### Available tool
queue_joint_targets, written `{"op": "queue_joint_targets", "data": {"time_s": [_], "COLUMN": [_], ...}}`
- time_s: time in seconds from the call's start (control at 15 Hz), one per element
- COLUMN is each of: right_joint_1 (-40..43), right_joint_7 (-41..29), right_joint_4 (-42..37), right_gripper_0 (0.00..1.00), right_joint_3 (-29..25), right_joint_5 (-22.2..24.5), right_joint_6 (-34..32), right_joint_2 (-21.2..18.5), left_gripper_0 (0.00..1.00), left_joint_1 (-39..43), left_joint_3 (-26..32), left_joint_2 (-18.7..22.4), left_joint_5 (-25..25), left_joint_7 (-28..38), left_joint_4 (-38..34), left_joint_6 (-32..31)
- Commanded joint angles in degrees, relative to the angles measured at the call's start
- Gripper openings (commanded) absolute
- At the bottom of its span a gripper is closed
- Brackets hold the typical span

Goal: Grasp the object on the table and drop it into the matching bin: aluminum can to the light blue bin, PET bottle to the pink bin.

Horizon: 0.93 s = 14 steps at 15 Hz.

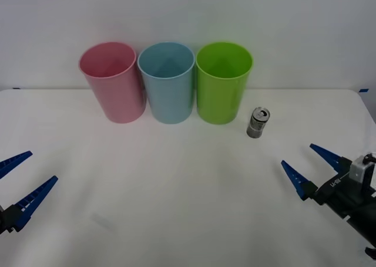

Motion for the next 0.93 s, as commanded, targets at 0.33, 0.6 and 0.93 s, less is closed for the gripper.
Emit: {"op": "queue_joint_targets", "data": {"time_s": [0.33, 0.6, 0.93], "right_joint_1": [-7.4, -12.0, -15.4], "right_joint_7": [3.2, 4.9, 6.3], "right_joint_4": [8.4, 13.4, 14.9], "right_gripper_0": [1.0, 1.0, 1.0], "right_joint_3": [3.1, 5.3, 7.3], "right_joint_5": [1.8, 1.8, 2.6], "right_joint_6": [5.6, 9.7, 15.6], "right_joint_2": [1.2, 2.1, 4.5], "left_gripper_0": [1.0, 1.0, 1.0], "left_joint_1": [0.0, 0.0, 0.0], "left_joint_3": [0.0, 0.0, 0.0], "left_joint_2": [0.0, 0.0, 0.0], "left_joint_5": [0.0, 0.0, 0.0], "left_joint_7": [0.0, 0.0, 0.0], "left_joint_4": [0.0, 0.0, 0.0], "left_joint_6": [0.0, 0.0, 0.0]}}
